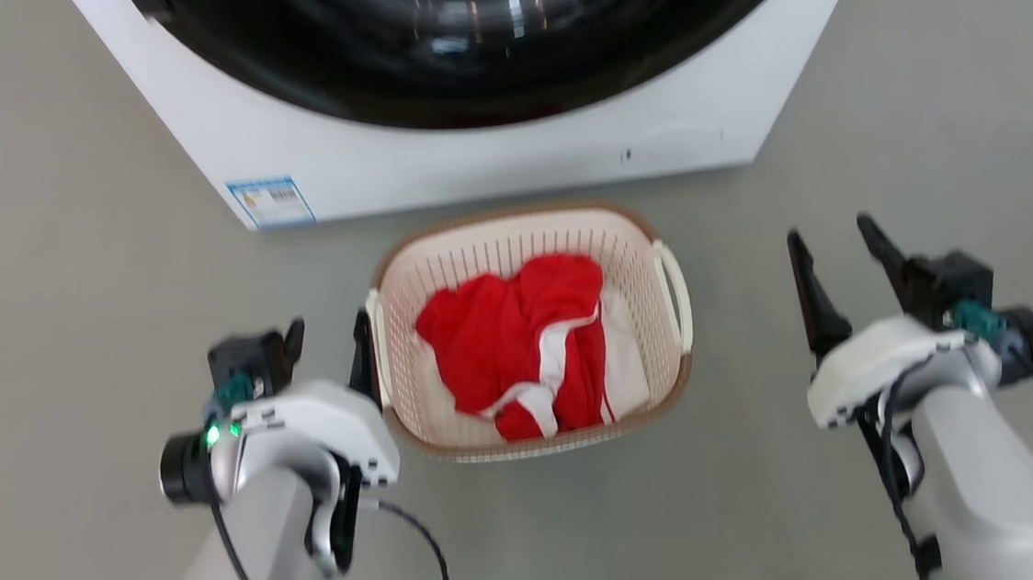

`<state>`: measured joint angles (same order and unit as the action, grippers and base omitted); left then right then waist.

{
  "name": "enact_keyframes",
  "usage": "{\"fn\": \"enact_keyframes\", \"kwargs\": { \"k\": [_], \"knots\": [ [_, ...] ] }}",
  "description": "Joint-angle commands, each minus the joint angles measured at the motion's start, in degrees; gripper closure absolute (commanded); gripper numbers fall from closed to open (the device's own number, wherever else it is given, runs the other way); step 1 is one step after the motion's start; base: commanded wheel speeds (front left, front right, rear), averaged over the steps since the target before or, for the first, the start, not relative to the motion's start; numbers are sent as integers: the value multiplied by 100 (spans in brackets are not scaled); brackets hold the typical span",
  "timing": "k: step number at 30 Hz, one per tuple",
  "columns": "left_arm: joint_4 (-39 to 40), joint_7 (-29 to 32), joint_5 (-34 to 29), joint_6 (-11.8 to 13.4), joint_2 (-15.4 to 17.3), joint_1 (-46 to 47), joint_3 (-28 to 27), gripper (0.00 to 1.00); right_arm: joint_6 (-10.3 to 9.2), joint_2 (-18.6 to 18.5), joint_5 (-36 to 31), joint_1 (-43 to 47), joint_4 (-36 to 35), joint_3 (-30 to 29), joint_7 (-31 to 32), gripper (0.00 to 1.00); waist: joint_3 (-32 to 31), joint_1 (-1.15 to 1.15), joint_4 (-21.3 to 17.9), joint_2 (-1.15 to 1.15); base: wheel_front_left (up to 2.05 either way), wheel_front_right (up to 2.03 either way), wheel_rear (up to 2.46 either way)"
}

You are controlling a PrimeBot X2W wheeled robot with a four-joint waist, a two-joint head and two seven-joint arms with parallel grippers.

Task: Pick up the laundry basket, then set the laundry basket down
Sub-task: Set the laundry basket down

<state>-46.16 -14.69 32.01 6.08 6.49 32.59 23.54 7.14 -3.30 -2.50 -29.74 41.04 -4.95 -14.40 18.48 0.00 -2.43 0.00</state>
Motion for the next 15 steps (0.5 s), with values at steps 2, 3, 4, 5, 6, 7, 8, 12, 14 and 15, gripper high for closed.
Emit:
{"fn": "enact_keyframes", "kwargs": {
  "k": [2,3,4,5,6,7,8,12,14,15],
  "knots": [
    [242,-30,-167,-27,105,-217,-301,0,35,42,-31,248,-246,112,-60,0,-435,0,20,0,0,0,0],
    [287,-30,-216,-42,91,-330,-368,0,35,42,-37,340,-304,90,-60,0,-523,0,22,0,0,0,0],
    [325,-30,-282,-54,87,-434,-419,0,35,42,-50,429,-367,68,-60,0,-605,0,24,0,0,0,0],
    [358,-30,-321,-69,74,-539,-490,0,35,42,-38,515,-426,43,-60,0,-684,0,24,0,0,0,0],
    [382,-30,-348,-89,58,-636,-556,0,35,42,-31,591,-480,29,-60,0,-756,0,21,0,0,0,0],
    [401,-30,-387,-106,51,-721,-608,0,35,42,-48,662,-529,21,-60,0,-828,0,16,0,0,0,0],
    [422,-30,-419,-121,43,-803,-668,0,35,42,-59,733,-575,12,-60,0,-899,0,11,0,0,0,0],
    [565,-30,-494,-235,2,-1151,-1015,0,35,42,-86,1045,-803,-31,-60,0,-1210,0,-16,0,0,0,0],
    [633,-30,-546,-259,-2,-1288,-1151,0,35,42,-103,1172,-865,-44,-60,0,-1334,0,-26,0,0,0,0],
    [733,-30,-605,-286,-31,-1498,-1344,0,35,42,-115,1354,-959,-57,-60,0,-1490,0,-34,0,0,0,0]
  ]
}}
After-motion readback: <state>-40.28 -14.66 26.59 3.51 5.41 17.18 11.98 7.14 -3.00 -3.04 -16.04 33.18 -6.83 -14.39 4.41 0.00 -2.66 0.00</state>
